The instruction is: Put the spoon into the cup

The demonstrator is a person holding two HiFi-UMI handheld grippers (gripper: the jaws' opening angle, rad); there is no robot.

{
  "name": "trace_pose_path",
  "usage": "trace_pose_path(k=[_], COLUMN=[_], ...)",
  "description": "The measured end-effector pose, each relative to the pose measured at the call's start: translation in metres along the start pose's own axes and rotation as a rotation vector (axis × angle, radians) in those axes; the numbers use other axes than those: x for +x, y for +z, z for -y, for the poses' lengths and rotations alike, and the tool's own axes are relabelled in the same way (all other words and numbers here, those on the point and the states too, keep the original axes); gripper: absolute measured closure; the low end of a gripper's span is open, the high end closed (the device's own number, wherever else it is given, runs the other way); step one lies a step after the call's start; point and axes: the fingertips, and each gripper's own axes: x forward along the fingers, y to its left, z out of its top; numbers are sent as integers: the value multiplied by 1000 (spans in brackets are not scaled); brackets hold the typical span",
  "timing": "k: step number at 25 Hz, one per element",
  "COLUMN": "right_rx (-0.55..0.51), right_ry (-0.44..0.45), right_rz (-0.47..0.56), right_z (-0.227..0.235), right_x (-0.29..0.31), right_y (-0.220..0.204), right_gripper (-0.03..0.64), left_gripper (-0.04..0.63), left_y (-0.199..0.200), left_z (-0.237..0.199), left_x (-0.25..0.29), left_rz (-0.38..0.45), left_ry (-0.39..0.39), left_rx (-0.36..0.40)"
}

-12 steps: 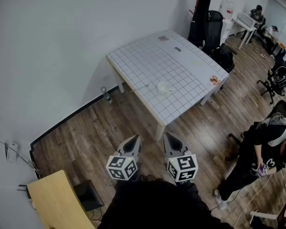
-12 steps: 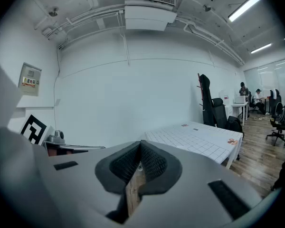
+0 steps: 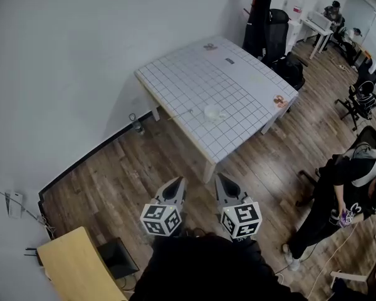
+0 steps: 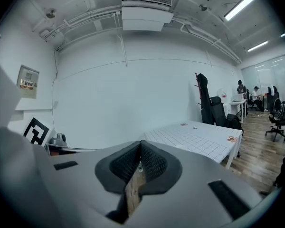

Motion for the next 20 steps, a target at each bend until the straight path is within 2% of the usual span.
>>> trace_pose_path(k=[10,20], right_rx=[20,26], right_ry=[-16,-28], right_rz=[-42,-103], right_z=[-15,-39], right_x=[17,41], right_y=[-16,-40], right_gripper=[595,595], left_gripper=[559,558], left_y=[-7,-19], left_z=[-23,-64], left_x=[-1,-12], left_rz=[-31,-54], left_ry=[-11,12], left_rx=[-17,-58])
